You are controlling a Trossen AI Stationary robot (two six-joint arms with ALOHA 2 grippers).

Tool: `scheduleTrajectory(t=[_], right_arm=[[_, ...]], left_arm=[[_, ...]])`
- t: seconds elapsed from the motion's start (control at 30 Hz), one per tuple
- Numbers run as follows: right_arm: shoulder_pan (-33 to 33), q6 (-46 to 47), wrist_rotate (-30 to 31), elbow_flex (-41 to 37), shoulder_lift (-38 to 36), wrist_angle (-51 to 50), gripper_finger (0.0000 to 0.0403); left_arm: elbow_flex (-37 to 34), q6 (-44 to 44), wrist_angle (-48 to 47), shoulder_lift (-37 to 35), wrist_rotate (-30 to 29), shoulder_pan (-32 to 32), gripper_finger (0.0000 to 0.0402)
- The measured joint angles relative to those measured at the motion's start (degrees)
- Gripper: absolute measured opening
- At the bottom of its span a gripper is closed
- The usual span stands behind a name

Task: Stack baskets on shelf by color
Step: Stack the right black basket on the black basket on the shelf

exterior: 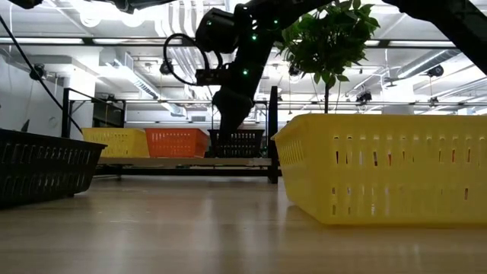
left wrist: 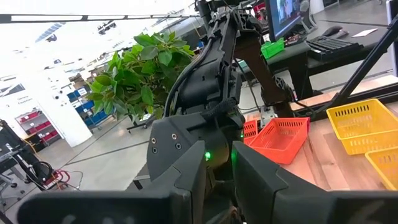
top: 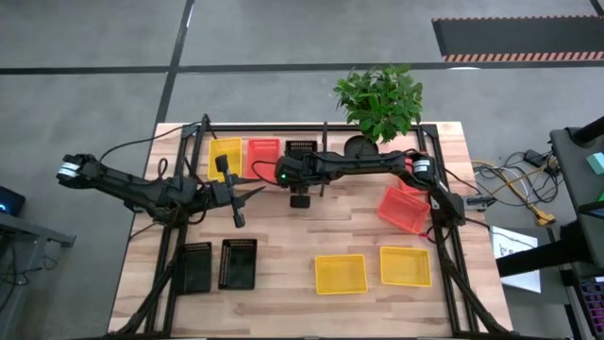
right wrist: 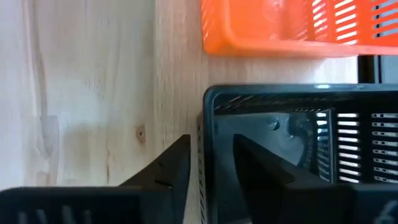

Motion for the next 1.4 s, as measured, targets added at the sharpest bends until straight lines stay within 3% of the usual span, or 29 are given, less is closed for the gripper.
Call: scheduleTrajectory(t=[0.33,0.57,0.73,1.0,1.27,1.4], right_arm=[[0.23,0.74,0.02,7.03,-0.15,-6.07,0.0157],[2.55,0.5,0.01,11.75,-0.79,-13.39,0.0142],[6.08,0.5,0.0,10.31,-4.5,-15.34,0.0118],[13.93,5.0,0.0,-4.47,-17.13,-9.52,0.007],[23.1,4.85,0.31,-28.75,-32.44,15.36,0.004],[27.34,3.51,4.67,-39.38,-38.23,27.71,0.0034]], left_arm=[[0.0,0.0,0.01,0.0,0.0,0.0,0.0063],[-0.02,-0.09,0.01,0.0,0.13,-0.02,0.0063],[-0.02,-0.72,-0.01,0.14,0.19,-0.29,0.0063],[-0.04,-1.65,-0.03,0.61,0.19,-1.32,0.0063],[0.5,-3.76,2.63,4.2,0.22,-1.78,0.0063],[2.69,-5.07,2.57,8.37,0.35,-2.3,0.0063]])
